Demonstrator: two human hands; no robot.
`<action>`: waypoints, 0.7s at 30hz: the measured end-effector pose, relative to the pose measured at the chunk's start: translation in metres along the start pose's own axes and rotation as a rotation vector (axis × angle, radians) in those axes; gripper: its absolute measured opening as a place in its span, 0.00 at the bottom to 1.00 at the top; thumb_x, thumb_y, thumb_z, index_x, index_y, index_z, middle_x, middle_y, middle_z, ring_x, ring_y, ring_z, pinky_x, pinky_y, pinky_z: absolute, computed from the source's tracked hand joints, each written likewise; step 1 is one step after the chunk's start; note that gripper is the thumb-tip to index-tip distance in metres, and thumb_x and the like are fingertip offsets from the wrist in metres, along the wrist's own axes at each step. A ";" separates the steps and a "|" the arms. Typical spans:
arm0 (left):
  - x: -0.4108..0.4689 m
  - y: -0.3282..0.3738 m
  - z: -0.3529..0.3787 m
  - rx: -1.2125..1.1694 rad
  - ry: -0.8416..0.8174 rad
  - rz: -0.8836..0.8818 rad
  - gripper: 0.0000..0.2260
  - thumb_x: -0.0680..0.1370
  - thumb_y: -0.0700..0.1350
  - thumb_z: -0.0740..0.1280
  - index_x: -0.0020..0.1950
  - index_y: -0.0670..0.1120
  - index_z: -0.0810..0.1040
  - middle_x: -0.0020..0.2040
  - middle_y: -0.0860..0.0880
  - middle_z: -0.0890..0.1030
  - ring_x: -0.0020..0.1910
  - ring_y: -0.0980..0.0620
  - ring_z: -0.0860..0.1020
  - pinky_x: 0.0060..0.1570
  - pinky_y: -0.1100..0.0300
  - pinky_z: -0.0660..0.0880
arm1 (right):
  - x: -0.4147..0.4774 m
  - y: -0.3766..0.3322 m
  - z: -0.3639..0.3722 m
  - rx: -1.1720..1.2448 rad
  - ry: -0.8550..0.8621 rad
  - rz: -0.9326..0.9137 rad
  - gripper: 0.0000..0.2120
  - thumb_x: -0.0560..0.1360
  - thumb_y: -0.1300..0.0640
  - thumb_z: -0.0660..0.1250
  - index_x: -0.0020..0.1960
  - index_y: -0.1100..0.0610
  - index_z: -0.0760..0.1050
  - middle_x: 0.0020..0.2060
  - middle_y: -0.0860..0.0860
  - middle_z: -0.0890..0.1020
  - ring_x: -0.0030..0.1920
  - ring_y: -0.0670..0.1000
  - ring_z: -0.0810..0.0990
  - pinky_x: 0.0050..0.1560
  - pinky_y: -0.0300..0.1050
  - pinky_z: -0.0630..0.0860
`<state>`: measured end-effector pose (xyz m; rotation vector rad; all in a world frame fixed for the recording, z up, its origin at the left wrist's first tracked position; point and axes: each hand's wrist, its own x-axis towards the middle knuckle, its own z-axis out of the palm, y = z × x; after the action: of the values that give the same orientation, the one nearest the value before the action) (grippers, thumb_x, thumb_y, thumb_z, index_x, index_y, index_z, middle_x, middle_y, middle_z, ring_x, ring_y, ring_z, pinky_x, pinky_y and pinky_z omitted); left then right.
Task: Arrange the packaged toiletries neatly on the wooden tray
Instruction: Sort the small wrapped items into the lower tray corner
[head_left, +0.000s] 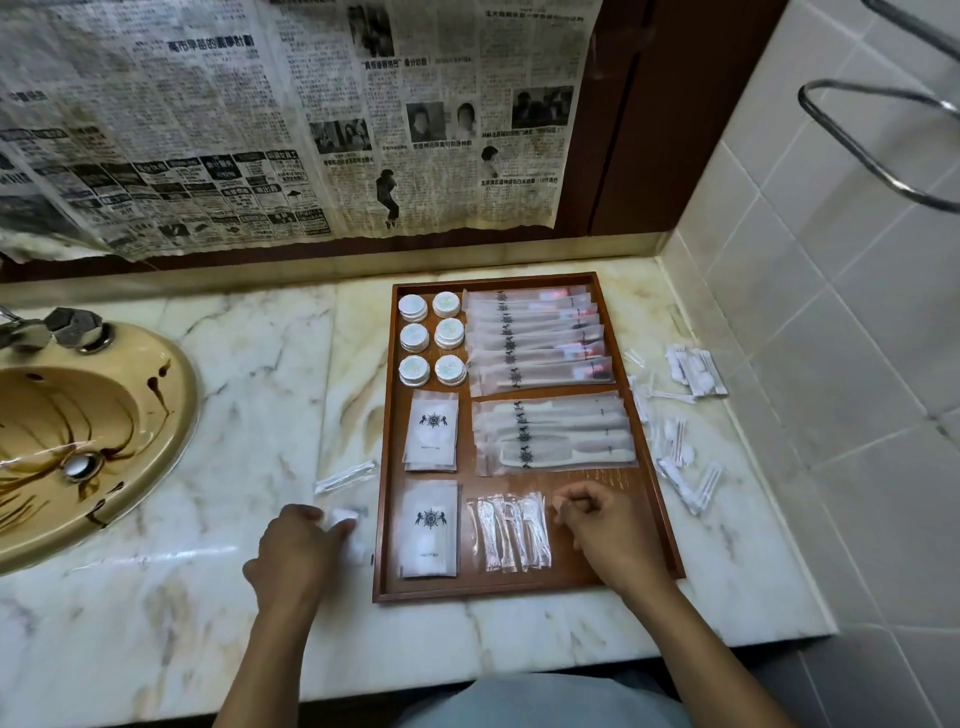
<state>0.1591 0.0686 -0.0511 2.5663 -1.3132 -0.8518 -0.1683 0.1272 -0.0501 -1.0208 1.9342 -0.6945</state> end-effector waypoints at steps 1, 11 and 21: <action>-0.001 0.002 0.000 -0.005 -0.017 -0.001 0.18 0.75 0.56 0.75 0.60 0.48 0.80 0.57 0.46 0.82 0.62 0.39 0.78 0.60 0.48 0.69 | -0.001 -0.002 0.001 -0.007 -0.001 -0.009 0.04 0.77 0.53 0.69 0.46 0.45 0.83 0.40 0.43 0.85 0.34 0.41 0.79 0.41 0.43 0.79; -0.032 0.010 -0.008 -0.159 0.166 0.144 0.08 0.77 0.54 0.73 0.48 0.53 0.77 0.39 0.57 0.78 0.50 0.42 0.81 0.57 0.47 0.71 | -0.015 -0.028 0.019 0.047 -0.065 -0.030 0.04 0.78 0.54 0.70 0.47 0.47 0.83 0.40 0.44 0.84 0.37 0.40 0.80 0.34 0.33 0.71; -0.082 0.032 0.020 -0.108 0.412 0.666 0.07 0.72 0.44 0.79 0.45 0.50 0.82 0.43 0.56 0.82 0.44 0.47 0.79 0.45 0.54 0.61 | -0.027 -0.091 0.063 0.184 -0.306 -0.137 0.13 0.80 0.47 0.67 0.45 0.54 0.84 0.36 0.45 0.85 0.27 0.45 0.76 0.32 0.34 0.73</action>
<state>0.0876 0.1159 -0.0214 1.8650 -1.7371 -0.2436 -0.0693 0.0971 -0.0020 -1.0825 1.5205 -0.7313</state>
